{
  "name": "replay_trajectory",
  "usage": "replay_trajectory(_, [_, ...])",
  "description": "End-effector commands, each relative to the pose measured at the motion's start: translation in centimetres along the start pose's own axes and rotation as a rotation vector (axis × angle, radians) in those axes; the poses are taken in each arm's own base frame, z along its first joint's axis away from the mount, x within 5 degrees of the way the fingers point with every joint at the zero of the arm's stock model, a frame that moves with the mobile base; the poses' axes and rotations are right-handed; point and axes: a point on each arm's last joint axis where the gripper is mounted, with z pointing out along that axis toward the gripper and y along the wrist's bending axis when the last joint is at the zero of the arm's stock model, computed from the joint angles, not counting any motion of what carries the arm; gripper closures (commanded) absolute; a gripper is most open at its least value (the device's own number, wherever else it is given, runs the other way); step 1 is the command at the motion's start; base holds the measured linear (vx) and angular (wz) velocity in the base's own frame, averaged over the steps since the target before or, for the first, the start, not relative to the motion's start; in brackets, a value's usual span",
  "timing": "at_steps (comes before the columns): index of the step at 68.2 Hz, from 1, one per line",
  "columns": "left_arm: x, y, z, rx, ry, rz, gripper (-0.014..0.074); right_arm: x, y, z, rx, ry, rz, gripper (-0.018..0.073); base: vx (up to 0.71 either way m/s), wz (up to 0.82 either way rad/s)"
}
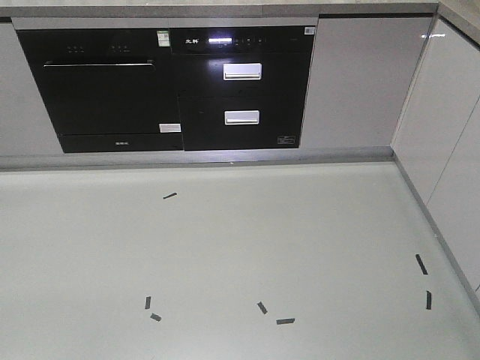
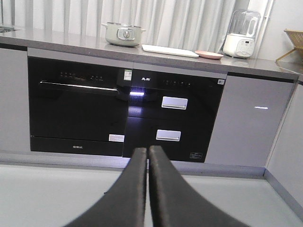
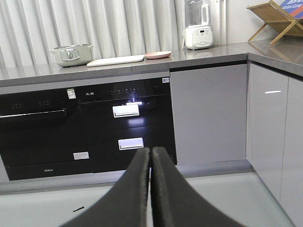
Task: Transfer vegetables to tray and serve
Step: 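Drive the base toward the counter with the steamer pot and tray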
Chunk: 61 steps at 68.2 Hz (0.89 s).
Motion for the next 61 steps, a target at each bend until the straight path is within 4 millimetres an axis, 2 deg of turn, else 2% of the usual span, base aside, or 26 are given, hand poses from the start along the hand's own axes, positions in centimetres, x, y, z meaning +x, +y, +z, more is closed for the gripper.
replay_trajectory(1, [0.2, 0.06, 0.0, 0.008, -0.057, -0.01, 0.0602, -0.09, 0.18, -0.01, -0.022, -0.054, -0.013, 0.0562, 0.01, 0.03])
replay_trajectory(61, [0.2, 0.06, 0.0, 0.008, -0.057, -0.01, 0.0602, -0.1, 0.19, -0.01, -0.023, -0.055, -0.013, 0.0562, 0.02, 0.04])
